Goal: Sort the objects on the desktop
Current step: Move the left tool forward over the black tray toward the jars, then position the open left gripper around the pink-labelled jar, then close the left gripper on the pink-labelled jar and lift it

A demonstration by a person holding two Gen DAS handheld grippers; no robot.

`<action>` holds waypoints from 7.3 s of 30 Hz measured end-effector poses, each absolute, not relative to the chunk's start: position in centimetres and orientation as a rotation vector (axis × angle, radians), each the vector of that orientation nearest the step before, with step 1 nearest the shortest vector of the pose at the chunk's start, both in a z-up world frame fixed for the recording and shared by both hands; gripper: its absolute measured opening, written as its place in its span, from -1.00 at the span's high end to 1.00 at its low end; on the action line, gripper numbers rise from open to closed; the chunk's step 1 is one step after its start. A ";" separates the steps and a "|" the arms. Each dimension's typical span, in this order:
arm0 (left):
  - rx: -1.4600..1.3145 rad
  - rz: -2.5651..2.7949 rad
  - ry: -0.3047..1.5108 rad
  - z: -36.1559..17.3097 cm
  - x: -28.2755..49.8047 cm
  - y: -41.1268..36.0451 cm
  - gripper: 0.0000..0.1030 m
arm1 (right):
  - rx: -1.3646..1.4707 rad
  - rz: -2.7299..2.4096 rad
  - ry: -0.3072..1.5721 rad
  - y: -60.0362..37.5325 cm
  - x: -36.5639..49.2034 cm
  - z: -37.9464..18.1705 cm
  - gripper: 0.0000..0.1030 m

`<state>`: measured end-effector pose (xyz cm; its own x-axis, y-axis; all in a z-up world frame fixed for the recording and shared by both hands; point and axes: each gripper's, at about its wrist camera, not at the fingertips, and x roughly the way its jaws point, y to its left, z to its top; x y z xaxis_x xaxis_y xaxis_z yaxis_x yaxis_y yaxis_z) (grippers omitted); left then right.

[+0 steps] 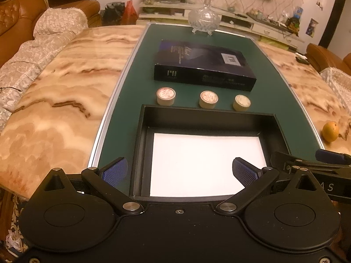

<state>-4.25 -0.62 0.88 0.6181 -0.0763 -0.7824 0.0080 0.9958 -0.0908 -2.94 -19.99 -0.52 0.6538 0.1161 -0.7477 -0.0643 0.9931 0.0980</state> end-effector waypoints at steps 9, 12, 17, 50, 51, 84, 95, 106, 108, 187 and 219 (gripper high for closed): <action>-0.076 -0.037 0.903 1.1 -7.3 -0.1 -1.00 | 0.036 0.120 0.866 -19.2 -5.7 -0.7 -1.00; -0.064 -0.033 0.906 1.0 -8.9 0.0 -1.00 | 0.011 0.113 0.861 -18.6 -7.1 -0.8 -1.00; -0.082 -0.023 0.910 0.9 -11.0 0.7 -1.00 | 0.008 0.127 0.858 -18.1 -8.8 -0.8 -1.00; -0.081 -0.034 0.937 1.2 -10.4 0.9 -1.00 | -0.003 0.135 0.865 -17.9 -7.9 -0.4 -1.00; -0.081 -0.037 0.937 1.3 -10.1 0.8 -1.00 | 0.000 0.138 0.869 -17.9 -7.6 -0.3 -1.00; -0.086 -0.088 1.071 1.8 0.2 1.0 -1.00 | 0.073 0.182 1.058 -18.0 2.0 -1.1 -1.00; -0.059 -0.069 1.049 1.9 0.8 0.6 -1.00 | 0.078 0.176 1.036 -18.4 2.6 -0.9 -1.00; -0.044 -0.037 1.044 2.0 1.3 0.9 -1.00 | 0.061 0.150 1.010 -18.9 3.4 -0.4 -1.00; -0.042 -0.037 1.042 2.1 1.5 0.8 -1.00 | 0.062 0.149 1.006 -19.0 3.6 -0.3 -1.00; -0.037 0.004 1.128 -6.6 19.0 1.2 -1.00 | 0.145 0.096 0.919 -22.3 13.4 -1.2 -1.00; -0.019 0.023 1.172 -8.6 20.1 0.4 0.09 | 0.160 0.107 0.934 -22.1 13.5 -2.1 -1.00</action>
<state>20.08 0.36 -8.65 0.3877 0.0085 -0.9218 -0.0280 0.9996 -0.0026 13.54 -22.12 -2.11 0.5905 0.1609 -0.7908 -0.0223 0.9828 0.1832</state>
